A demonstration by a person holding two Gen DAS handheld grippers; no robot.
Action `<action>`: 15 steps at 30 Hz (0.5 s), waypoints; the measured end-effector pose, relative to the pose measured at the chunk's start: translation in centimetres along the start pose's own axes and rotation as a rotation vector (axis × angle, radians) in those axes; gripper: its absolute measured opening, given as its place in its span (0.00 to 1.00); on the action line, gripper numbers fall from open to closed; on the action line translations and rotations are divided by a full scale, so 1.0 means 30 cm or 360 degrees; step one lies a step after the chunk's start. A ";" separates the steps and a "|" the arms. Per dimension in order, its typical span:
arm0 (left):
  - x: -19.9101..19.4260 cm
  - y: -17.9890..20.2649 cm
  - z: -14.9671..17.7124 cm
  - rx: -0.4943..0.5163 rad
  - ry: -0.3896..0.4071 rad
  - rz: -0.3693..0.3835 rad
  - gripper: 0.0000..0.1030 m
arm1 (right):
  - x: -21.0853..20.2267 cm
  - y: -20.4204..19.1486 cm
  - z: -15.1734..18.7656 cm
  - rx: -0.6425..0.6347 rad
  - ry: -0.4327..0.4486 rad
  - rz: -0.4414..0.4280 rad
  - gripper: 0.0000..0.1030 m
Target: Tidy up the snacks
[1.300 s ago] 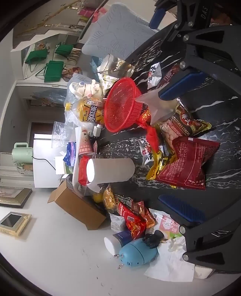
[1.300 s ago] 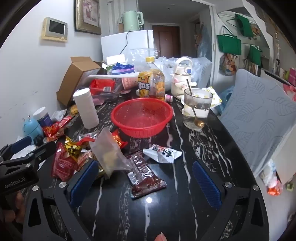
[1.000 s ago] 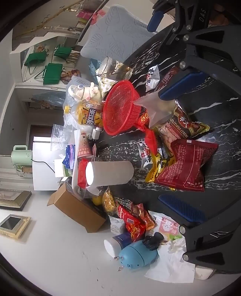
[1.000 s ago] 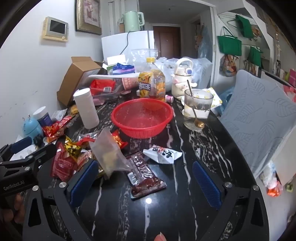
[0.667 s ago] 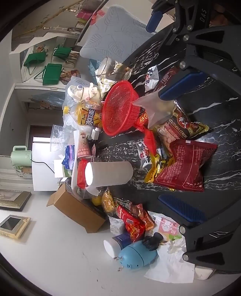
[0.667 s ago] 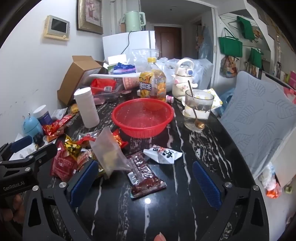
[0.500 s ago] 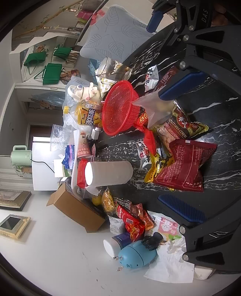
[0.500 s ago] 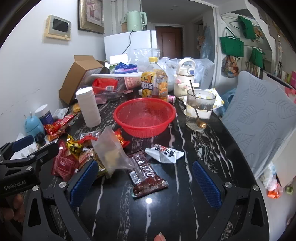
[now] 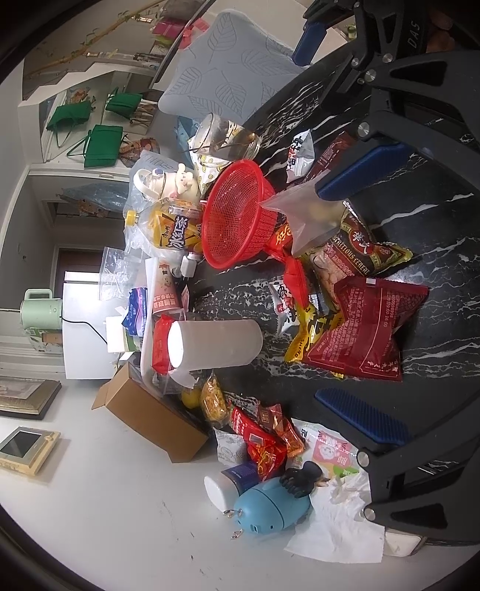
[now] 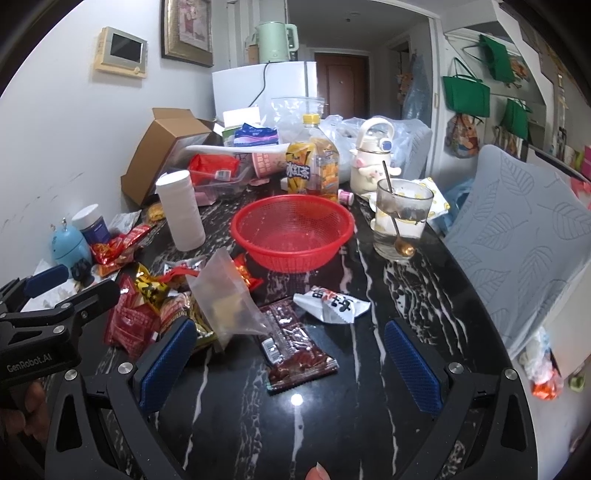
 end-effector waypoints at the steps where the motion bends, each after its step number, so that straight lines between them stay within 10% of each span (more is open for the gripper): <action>1: 0.000 0.000 0.000 -0.0001 -0.0001 0.0001 1.00 | -0.001 -0.002 -0.001 -0.0001 0.0000 0.0000 1.00; 15: -0.001 -0.006 0.005 -0.0016 -0.0009 0.0008 1.00 | -0.004 -0.015 -0.003 -0.0017 0.0004 -0.0013 1.00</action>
Point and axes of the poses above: each gripper's, at about its wrist camera, not at the fingertips, and x roughly the way its jaws point, y to its right, z to its underside, the point moved 10 cm from there along x, roughly the way its jaws point, and after that the axes turned 9 degrees about -y, right-handed, at the moved point
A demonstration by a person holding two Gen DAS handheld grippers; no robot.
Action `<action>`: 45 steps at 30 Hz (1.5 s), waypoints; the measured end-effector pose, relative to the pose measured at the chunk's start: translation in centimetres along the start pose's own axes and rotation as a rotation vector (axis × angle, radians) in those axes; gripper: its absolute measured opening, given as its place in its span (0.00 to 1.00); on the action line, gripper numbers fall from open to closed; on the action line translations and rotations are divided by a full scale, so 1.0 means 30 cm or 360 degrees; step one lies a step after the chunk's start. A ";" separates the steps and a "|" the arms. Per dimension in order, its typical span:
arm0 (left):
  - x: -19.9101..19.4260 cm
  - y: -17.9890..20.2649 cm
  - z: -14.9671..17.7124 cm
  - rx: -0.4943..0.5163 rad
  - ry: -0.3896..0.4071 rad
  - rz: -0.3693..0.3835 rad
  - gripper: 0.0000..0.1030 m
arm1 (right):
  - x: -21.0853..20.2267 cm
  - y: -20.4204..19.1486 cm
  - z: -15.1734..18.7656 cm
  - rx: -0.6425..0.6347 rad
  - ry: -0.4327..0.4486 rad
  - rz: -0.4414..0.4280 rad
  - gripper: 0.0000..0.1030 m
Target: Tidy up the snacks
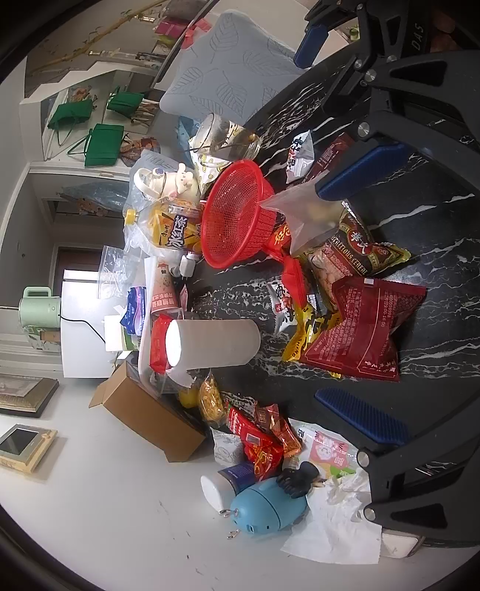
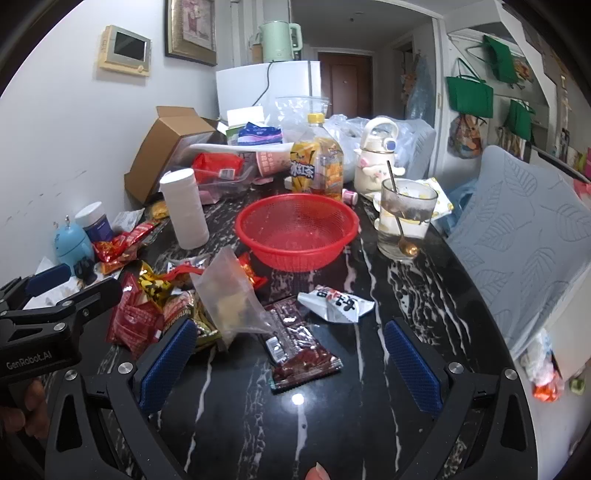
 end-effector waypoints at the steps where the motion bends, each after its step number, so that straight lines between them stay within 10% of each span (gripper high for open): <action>1: 0.000 0.000 0.000 0.0002 -0.0001 0.0001 1.00 | -0.001 -0.002 0.000 -0.0002 0.0002 -0.0004 1.00; 45: -0.001 0.015 0.082 0.0088 -0.0040 0.0022 1.00 | 0.010 -0.048 0.100 -0.0023 -0.0030 -0.0164 1.00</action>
Point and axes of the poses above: each gripper's, at about its wrist camera, not at the fingertips, and x roughly the way its jaws point, y to its right, z to its underside, the point moved 10 cm from there along x, roughly the way its jaws point, and after that the axes turned 9 degrees about -y, right-handed, at the moved point
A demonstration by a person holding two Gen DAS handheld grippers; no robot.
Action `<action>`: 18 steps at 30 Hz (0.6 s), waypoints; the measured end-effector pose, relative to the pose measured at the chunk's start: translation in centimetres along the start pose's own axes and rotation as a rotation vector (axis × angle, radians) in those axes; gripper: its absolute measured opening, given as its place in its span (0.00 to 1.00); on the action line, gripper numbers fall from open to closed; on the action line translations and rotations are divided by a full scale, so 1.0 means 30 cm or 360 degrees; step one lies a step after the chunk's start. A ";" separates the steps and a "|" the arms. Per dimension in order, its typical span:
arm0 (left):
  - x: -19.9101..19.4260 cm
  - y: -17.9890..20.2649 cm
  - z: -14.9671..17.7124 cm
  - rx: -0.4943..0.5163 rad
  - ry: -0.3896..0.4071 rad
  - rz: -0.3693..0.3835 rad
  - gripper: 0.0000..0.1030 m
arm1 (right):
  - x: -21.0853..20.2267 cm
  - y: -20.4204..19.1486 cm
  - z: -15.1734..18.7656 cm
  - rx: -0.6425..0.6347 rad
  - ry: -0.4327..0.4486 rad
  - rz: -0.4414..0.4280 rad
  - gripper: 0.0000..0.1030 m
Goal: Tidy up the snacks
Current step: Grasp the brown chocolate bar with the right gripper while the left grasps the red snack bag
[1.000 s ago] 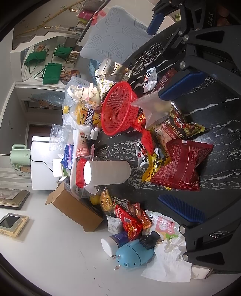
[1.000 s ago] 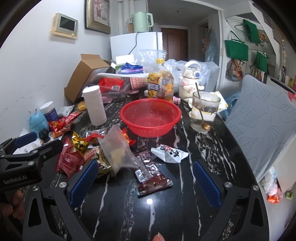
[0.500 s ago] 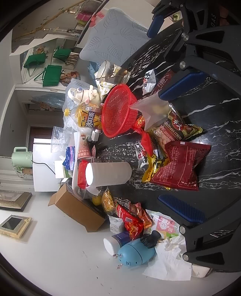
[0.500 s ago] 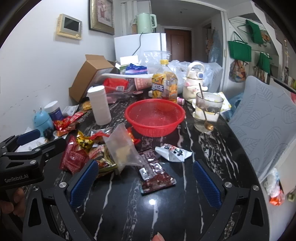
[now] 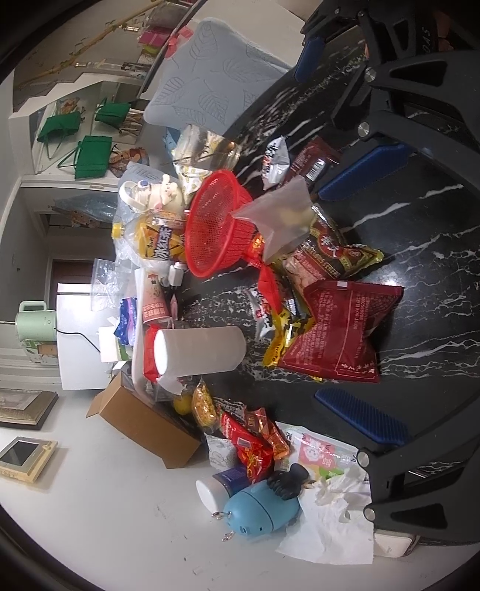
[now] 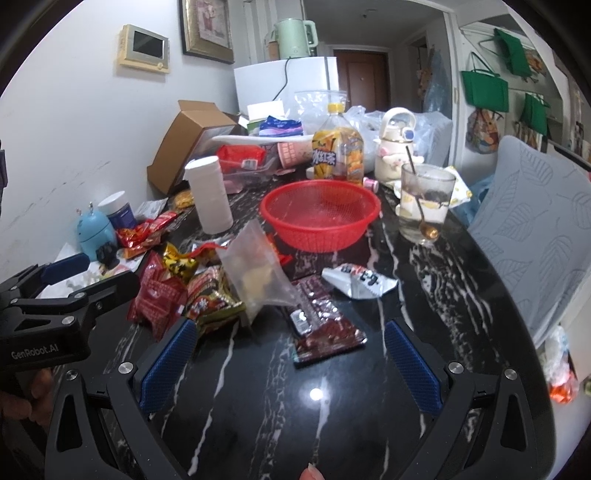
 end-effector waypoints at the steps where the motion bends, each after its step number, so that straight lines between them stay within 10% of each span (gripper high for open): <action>1: 0.007 0.000 0.005 0.0005 -0.0006 0.0005 1.00 | 0.008 -0.005 0.007 -0.0006 -0.0009 -0.0013 1.00; 18: 0.156 -0.094 0.056 -0.0080 -0.0145 0.0047 1.00 | 0.183 -0.035 0.028 -0.0078 -0.0157 -0.0005 0.94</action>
Point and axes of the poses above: each gripper's, at about its wrist camera, not at the fingertips, and x roughly the way its jaws point, y to its right, z to its underside, the point moved 10 cm from there along x, roughly the way its jaws point, and after that the axes turned 9 degrees about -y, right-handed, at the moved point
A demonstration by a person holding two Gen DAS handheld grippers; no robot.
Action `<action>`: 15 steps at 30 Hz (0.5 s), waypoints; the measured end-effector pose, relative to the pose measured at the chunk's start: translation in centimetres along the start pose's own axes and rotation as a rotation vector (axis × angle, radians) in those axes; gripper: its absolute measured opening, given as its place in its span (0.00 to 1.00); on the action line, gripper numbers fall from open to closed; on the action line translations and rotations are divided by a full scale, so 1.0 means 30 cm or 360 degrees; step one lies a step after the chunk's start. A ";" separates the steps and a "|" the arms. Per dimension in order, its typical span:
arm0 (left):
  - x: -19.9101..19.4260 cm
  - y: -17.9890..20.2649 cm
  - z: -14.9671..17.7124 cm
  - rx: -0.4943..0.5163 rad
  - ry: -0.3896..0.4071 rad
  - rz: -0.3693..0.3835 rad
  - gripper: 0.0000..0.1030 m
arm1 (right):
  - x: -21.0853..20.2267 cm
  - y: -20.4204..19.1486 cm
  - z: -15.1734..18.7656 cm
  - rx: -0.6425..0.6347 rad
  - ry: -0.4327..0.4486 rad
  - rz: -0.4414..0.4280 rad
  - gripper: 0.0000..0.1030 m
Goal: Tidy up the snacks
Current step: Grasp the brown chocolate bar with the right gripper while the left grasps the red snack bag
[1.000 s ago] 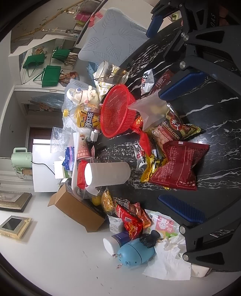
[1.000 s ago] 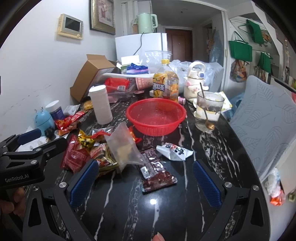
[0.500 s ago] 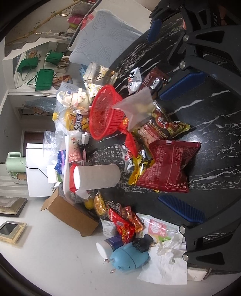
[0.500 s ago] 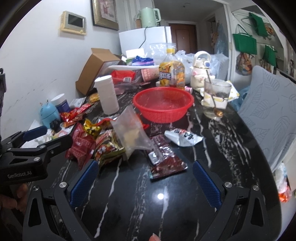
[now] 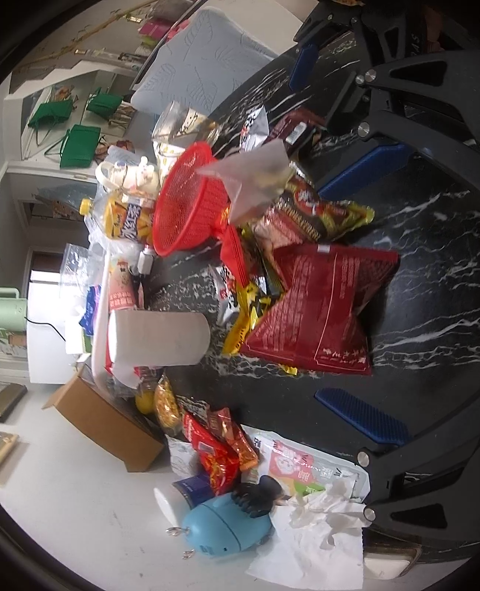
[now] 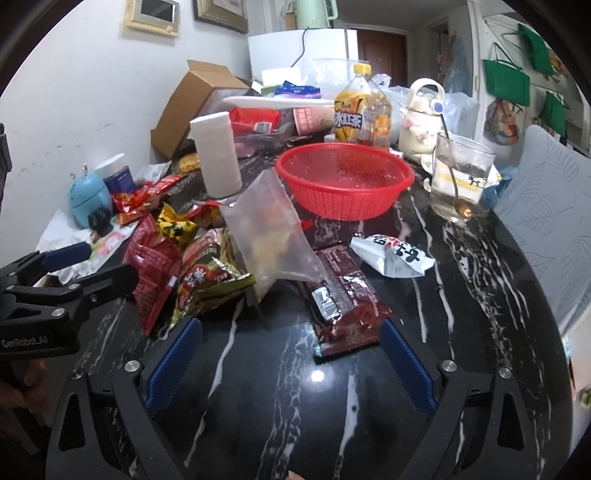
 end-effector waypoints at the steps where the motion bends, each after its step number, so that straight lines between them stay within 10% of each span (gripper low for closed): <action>1: 0.019 -0.004 -0.002 -0.0010 -0.0017 0.0012 1.00 | 0.008 0.005 -0.006 0.0004 -0.0005 0.0006 0.94; 15: 0.157 -0.011 -0.005 0.0063 -0.0175 -0.0031 1.00 | 0.113 0.112 -0.014 0.0014 -0.0142 0.0117 0.94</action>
Point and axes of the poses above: each gripper's, at about its wrist camera, not at the fingertips, and x roughly the way its jaws point, y to its right, z to its underside, the point moved 10 cm from there along x, roughly the way its jaws point, and after that the axes turned 9 degrees about -y, right-handed, at the moved point
